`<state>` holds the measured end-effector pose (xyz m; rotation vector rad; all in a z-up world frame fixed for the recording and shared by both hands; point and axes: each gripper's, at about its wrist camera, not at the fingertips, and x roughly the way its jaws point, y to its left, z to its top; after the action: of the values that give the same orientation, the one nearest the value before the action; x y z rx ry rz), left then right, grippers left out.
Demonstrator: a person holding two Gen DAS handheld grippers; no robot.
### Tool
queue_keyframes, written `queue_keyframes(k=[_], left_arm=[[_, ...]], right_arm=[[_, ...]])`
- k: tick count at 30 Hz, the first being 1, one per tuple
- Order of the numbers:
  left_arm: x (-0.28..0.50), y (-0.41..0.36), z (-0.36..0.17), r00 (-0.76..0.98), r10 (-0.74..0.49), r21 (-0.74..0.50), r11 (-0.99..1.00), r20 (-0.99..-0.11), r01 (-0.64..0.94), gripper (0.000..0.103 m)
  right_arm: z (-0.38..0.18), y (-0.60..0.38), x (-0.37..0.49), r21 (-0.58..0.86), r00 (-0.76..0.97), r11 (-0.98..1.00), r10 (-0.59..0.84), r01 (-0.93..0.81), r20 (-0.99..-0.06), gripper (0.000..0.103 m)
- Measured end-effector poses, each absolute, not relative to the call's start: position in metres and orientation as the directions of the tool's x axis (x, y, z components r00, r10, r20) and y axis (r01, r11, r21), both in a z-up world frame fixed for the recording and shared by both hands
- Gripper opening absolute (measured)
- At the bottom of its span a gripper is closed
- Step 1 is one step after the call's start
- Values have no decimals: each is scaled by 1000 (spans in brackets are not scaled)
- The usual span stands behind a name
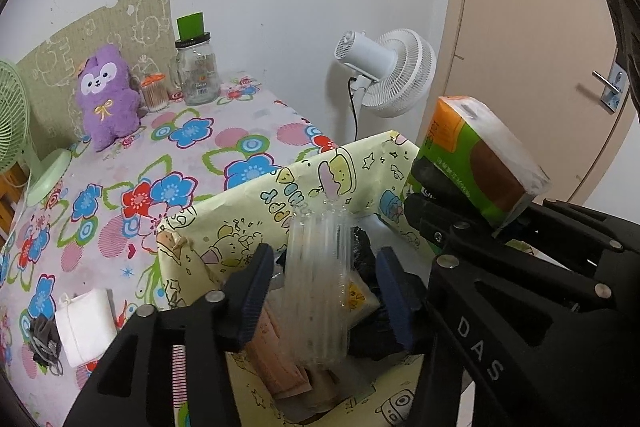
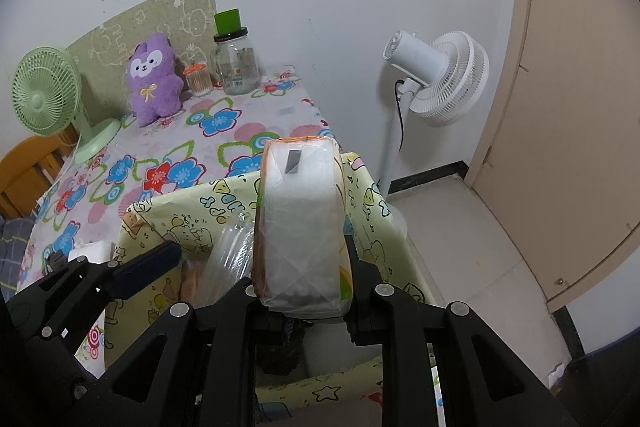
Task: Organize soft objects
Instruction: 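Lower the straws into the box with the left tool while the right tool releases the tissue box inside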
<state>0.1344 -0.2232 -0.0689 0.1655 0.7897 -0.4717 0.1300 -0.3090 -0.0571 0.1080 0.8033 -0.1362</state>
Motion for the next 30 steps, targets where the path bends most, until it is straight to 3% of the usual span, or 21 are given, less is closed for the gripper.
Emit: queue_keyframes(k=[5,7,9,11,17,24,30], left_arm=[[132,-222,-68,617,-330,-11,887,-715,462,72],[131,-221,-68,619,-322,-2,888,-716,460,73],[130,-220,-68,619,-319,1,888,-718,459,73],[130,-219,-67,621,-316,4,889,-718,458,73],[126,-213,-66,625,-308,15,890,-717,455,74],[118,-202,-60,638,-305,23,892,-707,452,85],[110,-191,-54,655,-295,38,895,-696,444,89]], right_arm=[[-60,-306,133,47,683,989,-65,144,-727,25],[-61,-305,133,45,683,989,-63,139,-727,32],[-61,-305,132,53,684,989,-56,138,-727,55],[-59,-303,129,50,701,989,-65,142,-710,67],[-57,-296,126,30,706,990,-77,137,-704,70],[-50,-287,117,23,724,989,-91,146,-684,81],[-45,-278,108,25,736,989,-91,146,-670,86]])
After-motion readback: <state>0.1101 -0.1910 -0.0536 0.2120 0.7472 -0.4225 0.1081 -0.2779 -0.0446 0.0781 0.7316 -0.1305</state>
